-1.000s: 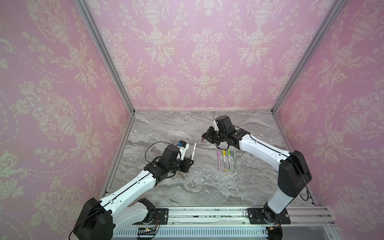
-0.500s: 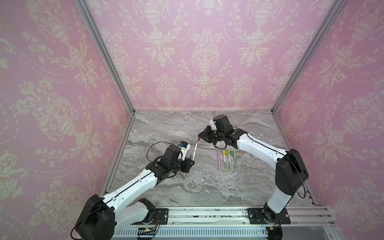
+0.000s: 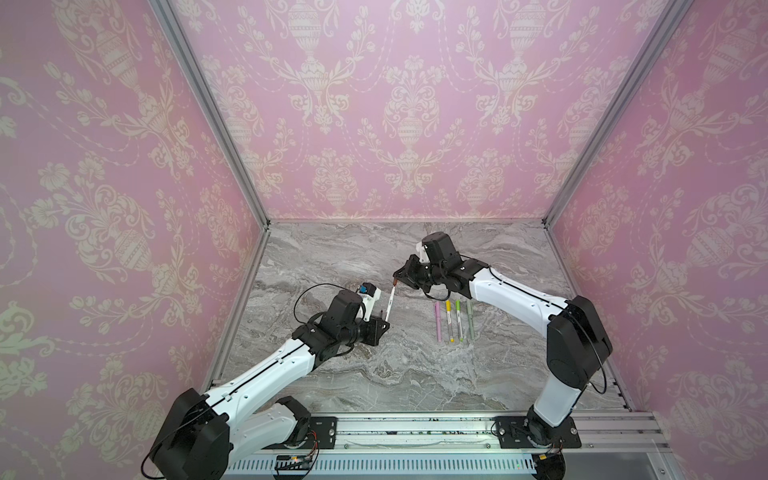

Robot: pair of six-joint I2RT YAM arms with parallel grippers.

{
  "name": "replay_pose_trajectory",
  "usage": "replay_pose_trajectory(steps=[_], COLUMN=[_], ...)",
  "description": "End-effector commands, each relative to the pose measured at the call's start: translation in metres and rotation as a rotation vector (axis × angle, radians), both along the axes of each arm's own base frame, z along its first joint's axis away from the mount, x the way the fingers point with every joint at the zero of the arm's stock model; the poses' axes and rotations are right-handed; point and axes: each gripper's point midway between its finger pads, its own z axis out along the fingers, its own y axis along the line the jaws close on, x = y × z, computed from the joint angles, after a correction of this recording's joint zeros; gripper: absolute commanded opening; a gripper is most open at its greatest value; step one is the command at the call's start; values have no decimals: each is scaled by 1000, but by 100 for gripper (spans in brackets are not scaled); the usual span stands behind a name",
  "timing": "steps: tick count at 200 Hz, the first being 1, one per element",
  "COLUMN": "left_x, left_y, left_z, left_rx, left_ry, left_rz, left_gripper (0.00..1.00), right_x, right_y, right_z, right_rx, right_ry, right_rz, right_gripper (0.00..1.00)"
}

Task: Insert the pens into the pen caps
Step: 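Press the red-brown cap down onto the white pen with the right gripper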

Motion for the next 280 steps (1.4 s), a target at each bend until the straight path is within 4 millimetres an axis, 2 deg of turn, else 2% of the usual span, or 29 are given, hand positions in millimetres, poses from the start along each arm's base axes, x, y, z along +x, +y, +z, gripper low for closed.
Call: replay_pose_trajectory(steps=[1,93,149,233,280], left_x=[5,7,8,10,11], left_y=[-3,-1,-1,-1,-2], left_z=[13,14,16,28,32], left_rx=[-6,-5,-7,-41,-59], left_ry=[-57,-64,-70,-89,-97], left_rz=[-9,6,11,29,38], left_gripper=[0,0,0,0,0], right_x=[-4,-13,-18,-34,-38], right_y=[8,5,4,10,13], right_z=[13,19,30,18,20], right_rx=[15,1,-5,-97,-118], right_ry=[-25,-49,-75,-106,-131], right_rz=[31,53,79,136,141], right_gripper=[0,0,0,0,0])
